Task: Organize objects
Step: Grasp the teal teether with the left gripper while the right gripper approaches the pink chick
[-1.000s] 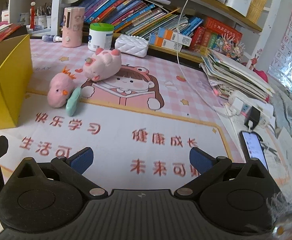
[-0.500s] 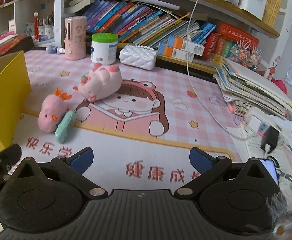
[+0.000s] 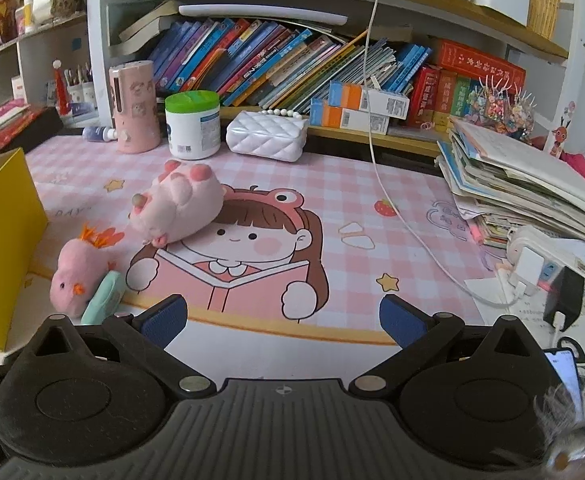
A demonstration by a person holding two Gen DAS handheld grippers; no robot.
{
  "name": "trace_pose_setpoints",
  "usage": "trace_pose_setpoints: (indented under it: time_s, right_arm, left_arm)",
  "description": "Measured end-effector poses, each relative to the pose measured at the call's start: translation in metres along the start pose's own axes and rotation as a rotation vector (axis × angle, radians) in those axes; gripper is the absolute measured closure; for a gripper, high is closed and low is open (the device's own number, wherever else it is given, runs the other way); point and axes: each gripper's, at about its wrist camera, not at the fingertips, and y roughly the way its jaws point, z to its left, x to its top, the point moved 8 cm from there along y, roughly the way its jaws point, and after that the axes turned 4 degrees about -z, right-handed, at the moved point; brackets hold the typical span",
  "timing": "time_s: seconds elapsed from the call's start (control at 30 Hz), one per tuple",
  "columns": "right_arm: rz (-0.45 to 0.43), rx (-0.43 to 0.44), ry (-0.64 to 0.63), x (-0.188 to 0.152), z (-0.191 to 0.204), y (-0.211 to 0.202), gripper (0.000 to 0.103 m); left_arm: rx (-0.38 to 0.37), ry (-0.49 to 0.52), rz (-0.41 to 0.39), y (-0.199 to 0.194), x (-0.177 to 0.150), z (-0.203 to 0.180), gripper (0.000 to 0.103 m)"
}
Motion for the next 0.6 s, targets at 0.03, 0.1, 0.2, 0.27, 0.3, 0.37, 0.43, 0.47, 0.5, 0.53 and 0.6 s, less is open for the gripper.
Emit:
trace_pose_setpoints:
  time_s: [0.03,0.1,0.2,0.27,0.3,0.37,0.43,0.47,0.5,0.53,0.6]
  right_arm:
    - [0.0,0.002,0.002,0.001,-0.002,0.002,0.0]
    - [0.003,0.003,0.002,0.001,-0.005,0.006,0.0]
    - [0.011,0.003,0.0,0.001,-0.01,0.012,0.0]
    - [0.015,0.003,0.001,0.0,-0.013,0.015,0.0]
    - [0.018,0.003,0.004,0.0,-0.015,0.016,0.0]
    - [0.022,0.004,0.006,0.0,-0.019,0.019,0.0]
    - [0.022,0.003,0.007,0.001,-0.022,0.021,0.0]
    - [0.021,0.003,0.007,0.001,-0.023,0.022,0.0]
    - [0.021,0.001,0.007,0.001,-0.024,0.023,0.0]
    - [0.022,0.0,0.006,0.001,-0.026,0.024,0.0]
    - [0.023,-0.002,0.005,0.002,-0.027,0.025,0.0]
  left_arm:
    - [-0.001,-0.001,0.009,0.004,0.0,-0.002,0.033]
    - [-0.008,-0.01,0.034,0.014,-0.002,-0.004,0.038]
    - [-0.012,-0.025,0.067,0.028,-0.005,-0.006,0.045]
    - [-0.014,-0.03,0.086,0.039,-0.006,-0.008,0.046]
    - [-0.013,-0.032,0.095,0.044,-0.006,-0.008,0.047]
    - [-0.007,-0.042,0.111,0.053,-0.006,-0.007,0.047]
    - [-0.004,-0.059,0.126,0.062,-0.006,-0.006,0.048]
    - [-0.003,-0.066,0.134,0.066,-0.006,-0.005,0.048]
    - [-0.002,-0.07,0.141,0.07,-0.006,-0.005,0.05]
    - [-0.002,-0.071,0.147,0.073,-0.007,-0.004,0.051]
    - [0.003,-0.072,0.16,0.08,-0.009,-0.004,0.052]
